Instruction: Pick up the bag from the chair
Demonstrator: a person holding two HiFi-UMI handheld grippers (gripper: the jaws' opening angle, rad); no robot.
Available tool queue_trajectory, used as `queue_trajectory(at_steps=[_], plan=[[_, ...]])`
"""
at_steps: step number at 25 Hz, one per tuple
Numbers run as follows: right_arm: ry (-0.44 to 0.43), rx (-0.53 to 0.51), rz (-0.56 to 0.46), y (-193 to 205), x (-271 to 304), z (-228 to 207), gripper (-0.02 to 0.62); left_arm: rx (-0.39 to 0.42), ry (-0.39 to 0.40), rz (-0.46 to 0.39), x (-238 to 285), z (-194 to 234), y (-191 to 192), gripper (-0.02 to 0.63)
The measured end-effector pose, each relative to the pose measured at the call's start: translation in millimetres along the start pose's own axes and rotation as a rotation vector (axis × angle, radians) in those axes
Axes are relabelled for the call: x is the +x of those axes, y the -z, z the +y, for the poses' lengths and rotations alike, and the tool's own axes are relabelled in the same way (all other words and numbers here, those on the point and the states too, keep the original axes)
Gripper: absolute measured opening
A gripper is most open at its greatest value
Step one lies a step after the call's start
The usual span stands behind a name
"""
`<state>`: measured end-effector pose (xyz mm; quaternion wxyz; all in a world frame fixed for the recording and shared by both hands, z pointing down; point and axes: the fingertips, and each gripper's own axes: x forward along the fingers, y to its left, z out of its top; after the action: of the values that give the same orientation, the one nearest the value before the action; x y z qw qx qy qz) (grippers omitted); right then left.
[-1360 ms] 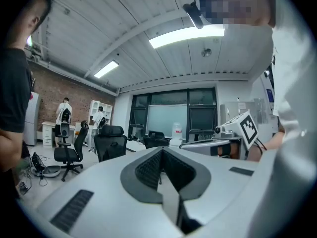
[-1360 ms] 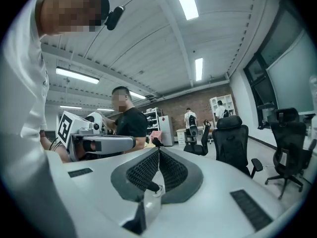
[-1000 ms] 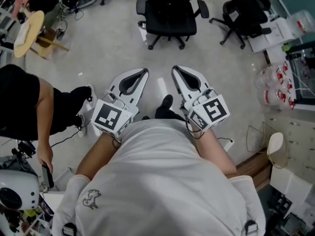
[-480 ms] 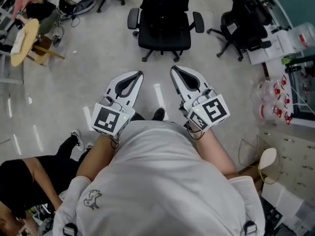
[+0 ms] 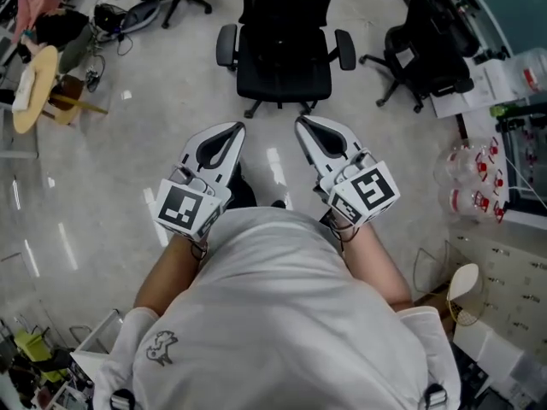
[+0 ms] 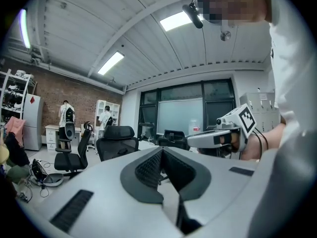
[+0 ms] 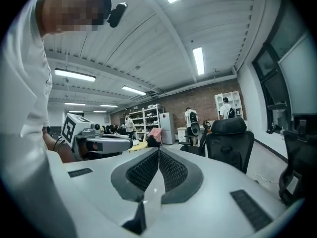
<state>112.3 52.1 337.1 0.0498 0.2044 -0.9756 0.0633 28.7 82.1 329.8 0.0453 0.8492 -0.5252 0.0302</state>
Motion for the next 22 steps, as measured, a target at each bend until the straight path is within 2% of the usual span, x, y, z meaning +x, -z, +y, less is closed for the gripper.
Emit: queue_trajectory(at_steps=[9, 16, 22], plan=[[0.046, 0.005, 0.018, -14, 93, -46, 0.034, 0.008, 0.075, 0.001, 48, 99, -13, 0.012], [0.102, -0.007, 0.029, -28, 154, -65, 0.034, 0.02, 0.12, -0.005, 59, 169, -25, 0.012], [0.144, 0.005, 0.036, -31, 186, -78, 0.034, 0.017, 0.141, -0.003, 65, 214, -28, 0.012]])
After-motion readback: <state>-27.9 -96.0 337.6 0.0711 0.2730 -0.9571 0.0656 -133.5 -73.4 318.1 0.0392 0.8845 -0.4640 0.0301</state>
